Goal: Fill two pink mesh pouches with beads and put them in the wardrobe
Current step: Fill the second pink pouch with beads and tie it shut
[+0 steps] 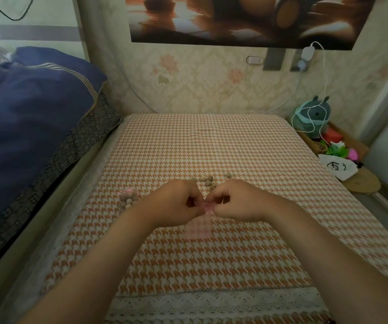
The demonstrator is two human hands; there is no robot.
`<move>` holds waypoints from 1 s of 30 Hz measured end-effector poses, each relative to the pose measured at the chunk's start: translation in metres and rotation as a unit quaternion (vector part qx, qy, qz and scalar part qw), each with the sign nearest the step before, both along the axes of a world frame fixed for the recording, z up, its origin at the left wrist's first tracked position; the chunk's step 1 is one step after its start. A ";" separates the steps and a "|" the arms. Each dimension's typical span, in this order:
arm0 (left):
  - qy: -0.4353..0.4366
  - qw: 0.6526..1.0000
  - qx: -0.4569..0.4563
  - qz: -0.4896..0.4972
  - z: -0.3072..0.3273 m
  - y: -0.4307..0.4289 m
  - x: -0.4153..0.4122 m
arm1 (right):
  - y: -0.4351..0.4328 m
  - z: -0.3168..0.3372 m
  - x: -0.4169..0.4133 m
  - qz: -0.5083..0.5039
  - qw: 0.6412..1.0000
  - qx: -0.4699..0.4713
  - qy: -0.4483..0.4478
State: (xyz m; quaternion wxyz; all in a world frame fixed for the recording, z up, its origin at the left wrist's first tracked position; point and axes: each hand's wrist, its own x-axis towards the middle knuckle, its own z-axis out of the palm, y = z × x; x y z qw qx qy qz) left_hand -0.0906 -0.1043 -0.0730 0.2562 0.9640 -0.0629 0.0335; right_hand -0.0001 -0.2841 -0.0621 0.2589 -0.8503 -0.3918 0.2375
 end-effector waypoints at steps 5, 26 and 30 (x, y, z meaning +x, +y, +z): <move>0.012 1.000 -0.001 -0.015 0.001 0.004 0.000 | -0.002 0.002 0.000 0.041 0.996 -0.044 -0.065; 0.092 0.988 0.052 0.114 -0.002 0.004 0.004 | 0.000 -0.003 -0.001 0.064 0.977 -0.100 -0.175; 0.074 0.985 -0.002 0.156 0.000 -0.005 0.011 | -0.005 -0.008 0.011 0.056 0.991 -0.073 -0.097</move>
